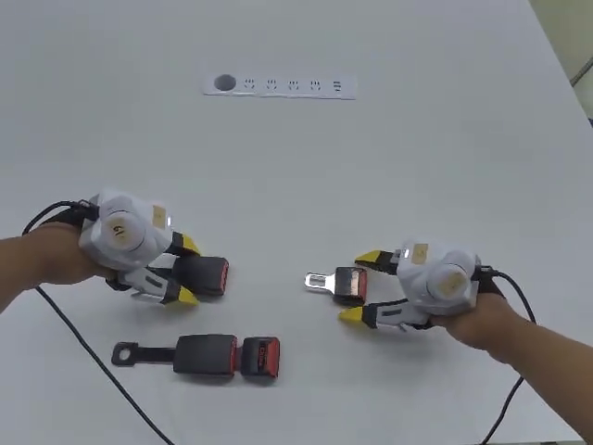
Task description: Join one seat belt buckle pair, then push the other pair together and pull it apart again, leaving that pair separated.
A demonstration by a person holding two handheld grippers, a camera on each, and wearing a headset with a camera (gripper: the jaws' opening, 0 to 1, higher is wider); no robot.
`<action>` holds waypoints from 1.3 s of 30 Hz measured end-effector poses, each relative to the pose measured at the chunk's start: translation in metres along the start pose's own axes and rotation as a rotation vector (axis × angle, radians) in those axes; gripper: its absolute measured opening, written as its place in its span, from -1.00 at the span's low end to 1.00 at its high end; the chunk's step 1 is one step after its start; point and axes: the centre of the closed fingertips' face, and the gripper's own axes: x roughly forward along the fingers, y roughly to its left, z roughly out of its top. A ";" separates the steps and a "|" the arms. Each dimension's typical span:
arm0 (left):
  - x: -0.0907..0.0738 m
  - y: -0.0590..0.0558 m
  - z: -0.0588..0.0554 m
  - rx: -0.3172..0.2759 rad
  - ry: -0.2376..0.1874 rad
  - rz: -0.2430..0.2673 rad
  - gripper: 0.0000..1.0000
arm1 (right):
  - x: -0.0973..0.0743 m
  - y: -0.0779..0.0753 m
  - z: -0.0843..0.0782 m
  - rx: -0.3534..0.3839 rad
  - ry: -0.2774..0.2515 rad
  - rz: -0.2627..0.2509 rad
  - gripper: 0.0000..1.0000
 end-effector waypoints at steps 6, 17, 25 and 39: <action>-0.026 0.015 0.018 -0.167 -0.146 0.136 0.37 | -0.011 -0.009 0.014 0.146 -0.096 -0.124 0.50; -0.052 0.001 0.019 -0.355 -0.275 0.308 0.85 | -0.028 0.002 0.032 0.248 -0.185 -0.259 0.83; -0.083 -0.027 0.006 -0.433 -0.367 0.393 1.00 | -0.044 0.019 0.037 0.203 -0.191 -0.299 0.93; -0.134 -0.042 -0.025 -0.486 -0.432 0.584 1.00 | -0.062 0.055 0.040 0.158 -0.198 -0.352 0.98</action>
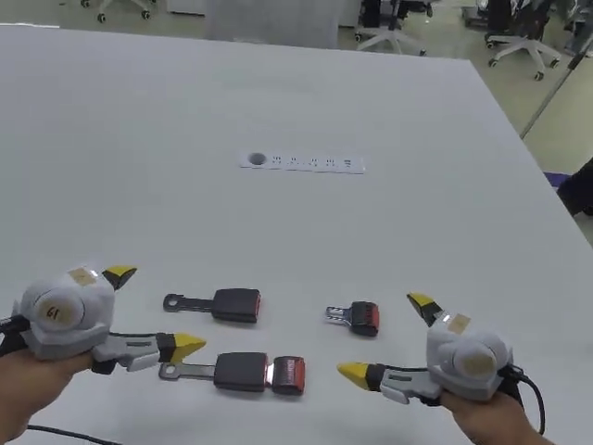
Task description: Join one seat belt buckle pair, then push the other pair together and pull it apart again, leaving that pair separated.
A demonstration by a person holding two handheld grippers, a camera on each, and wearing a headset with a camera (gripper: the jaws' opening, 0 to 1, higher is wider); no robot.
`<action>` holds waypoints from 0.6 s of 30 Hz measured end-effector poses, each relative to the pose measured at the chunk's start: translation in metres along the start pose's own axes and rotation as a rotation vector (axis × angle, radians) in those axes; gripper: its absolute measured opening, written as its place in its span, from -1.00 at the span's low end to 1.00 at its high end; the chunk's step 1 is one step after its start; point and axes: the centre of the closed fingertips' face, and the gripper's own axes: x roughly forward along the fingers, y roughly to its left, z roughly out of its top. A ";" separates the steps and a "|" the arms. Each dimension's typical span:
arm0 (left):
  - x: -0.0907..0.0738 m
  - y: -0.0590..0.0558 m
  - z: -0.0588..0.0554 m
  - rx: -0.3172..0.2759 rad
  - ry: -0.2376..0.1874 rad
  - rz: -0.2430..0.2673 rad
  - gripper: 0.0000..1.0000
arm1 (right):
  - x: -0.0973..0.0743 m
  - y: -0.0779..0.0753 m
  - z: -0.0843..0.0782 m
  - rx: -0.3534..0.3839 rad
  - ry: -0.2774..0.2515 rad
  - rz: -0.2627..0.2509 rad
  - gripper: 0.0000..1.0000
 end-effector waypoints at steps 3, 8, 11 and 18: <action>-0.007 -0.001 -0.003 -0.011 -0.008 0.001 1.00 | -0.005 0.004 -0.001 0.004 -0.003 -0.012 0.99; -0.013 -0.006 -0.010 -0.012 -0.007 -0.016 1.00 | -0.011 0.011 -0.001 0.015 -0.012 -0.014 1.00; -0.015 -0.009 -0.017 -0.001 0.010 -0.029 1.00 | -0.013 0.010 -0.003 0.009 -0.002 -0.020 1.00; -0.018 -0.015 -0.020 0.000 0.015 -0.049 1.00 | -0.019 0.013 -0.001 0.003 -0.007 -0.022 1.00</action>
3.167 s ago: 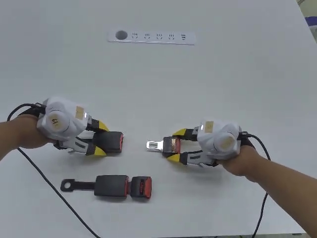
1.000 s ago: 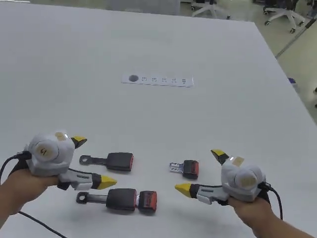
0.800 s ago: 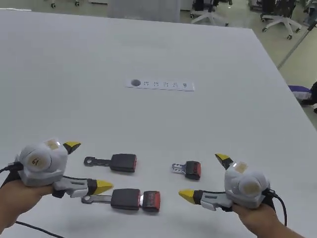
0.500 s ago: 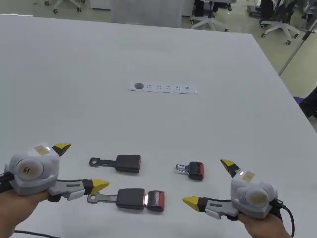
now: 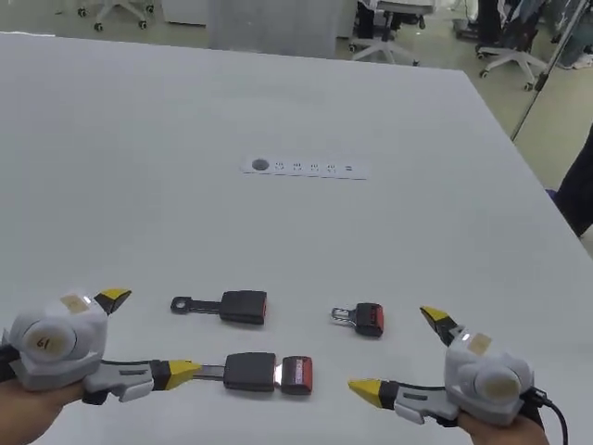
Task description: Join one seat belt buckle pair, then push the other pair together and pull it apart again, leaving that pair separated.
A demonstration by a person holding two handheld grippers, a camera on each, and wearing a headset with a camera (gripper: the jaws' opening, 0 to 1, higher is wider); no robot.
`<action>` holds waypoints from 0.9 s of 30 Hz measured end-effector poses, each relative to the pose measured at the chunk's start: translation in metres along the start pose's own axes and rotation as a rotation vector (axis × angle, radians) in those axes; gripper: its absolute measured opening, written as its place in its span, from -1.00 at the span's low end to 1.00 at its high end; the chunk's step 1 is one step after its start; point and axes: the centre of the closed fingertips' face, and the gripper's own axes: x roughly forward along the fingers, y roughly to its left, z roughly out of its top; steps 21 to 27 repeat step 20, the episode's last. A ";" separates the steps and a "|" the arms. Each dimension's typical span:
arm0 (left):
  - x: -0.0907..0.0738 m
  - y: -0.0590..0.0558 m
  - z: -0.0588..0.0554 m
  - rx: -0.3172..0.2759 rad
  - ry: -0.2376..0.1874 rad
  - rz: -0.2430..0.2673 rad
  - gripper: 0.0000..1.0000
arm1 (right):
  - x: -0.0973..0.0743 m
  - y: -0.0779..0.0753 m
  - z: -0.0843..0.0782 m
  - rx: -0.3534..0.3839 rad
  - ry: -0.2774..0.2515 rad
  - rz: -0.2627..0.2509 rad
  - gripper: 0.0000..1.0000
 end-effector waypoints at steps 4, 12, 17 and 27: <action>-0.003 0.001 0.002 -0.005 -0.010 0.007 1.00 | -0.003 0.000 0.000 0.007 -0.007 -0.008 1.00; -0.006 -0.001 0.003 -0.009 -0.018 0.004 1.00 | -0.007 0.004 -0.002 0.021 -0.011 -0.017 1.00; -0.008 -0.002 0.000 -0.013 -0.016 0.003 1.00 | -0.009 0.006 -0.004 0.025 -0.007 -0.018 1.00; -0.009 -0.006 -0.002 -0.018 -0.017 -0.001 1.00 | -0.009 0.006 -0.005 0.026 -0.004 -0.020 1.00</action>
